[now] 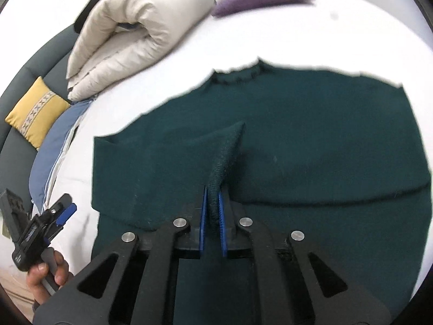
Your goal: Fold small clothes
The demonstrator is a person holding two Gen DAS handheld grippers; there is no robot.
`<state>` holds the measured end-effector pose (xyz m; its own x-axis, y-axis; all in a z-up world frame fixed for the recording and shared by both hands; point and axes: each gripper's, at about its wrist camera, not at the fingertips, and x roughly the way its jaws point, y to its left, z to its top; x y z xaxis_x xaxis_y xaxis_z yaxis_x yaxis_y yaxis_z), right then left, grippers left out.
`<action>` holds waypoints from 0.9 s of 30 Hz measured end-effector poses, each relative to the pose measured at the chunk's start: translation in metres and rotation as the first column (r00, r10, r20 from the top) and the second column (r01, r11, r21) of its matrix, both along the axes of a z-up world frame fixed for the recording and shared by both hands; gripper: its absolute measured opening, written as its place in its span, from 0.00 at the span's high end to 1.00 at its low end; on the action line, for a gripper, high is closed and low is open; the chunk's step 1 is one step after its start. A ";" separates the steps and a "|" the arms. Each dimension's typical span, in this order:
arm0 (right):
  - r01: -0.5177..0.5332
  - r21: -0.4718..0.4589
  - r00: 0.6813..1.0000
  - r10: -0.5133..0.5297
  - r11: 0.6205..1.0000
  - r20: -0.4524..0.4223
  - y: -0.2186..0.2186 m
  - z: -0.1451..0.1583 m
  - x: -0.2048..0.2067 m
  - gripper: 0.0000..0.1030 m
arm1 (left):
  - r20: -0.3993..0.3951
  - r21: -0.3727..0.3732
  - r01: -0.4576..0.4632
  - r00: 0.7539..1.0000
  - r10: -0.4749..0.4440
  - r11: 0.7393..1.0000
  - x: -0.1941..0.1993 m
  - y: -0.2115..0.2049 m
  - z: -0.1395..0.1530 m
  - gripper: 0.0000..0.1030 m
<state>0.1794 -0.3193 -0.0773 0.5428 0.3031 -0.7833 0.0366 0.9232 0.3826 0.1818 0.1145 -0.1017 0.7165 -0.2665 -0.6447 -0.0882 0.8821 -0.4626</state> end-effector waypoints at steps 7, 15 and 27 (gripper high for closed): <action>0.045 0.000 0.990 -0.044 0.999 0.131 -0.050 0.033 0.012 0.94 | -0.019 0.027 -0.029 0.999 0.030 0.999 0.035 0.004 0.000 0.22; 0.120 0.004 0.992 -0.120 0.993 0.041 -0.104 -0.027 0.007 0.94 | -0.107 0.140 0.029 0.994 -0.014 0.990 0.085 -0.027 -0.024 0.22; 0.111 0.087 0.994 -0.111 0.990 -0.007 -0.113 -0.035 0.023 0.79 | -0.153 0.256 0.085 0.987 -0.047 0.963 0.120 -0.044 -0.040 0.65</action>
<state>0.2025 -0.4327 -0.1119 0.5754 0.3081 -0.7576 0.1378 0.8765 0.4612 0.3018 0.0703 -0.1419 0.5974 -0.1188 -0.7931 -0.0746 0.9765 -0.2024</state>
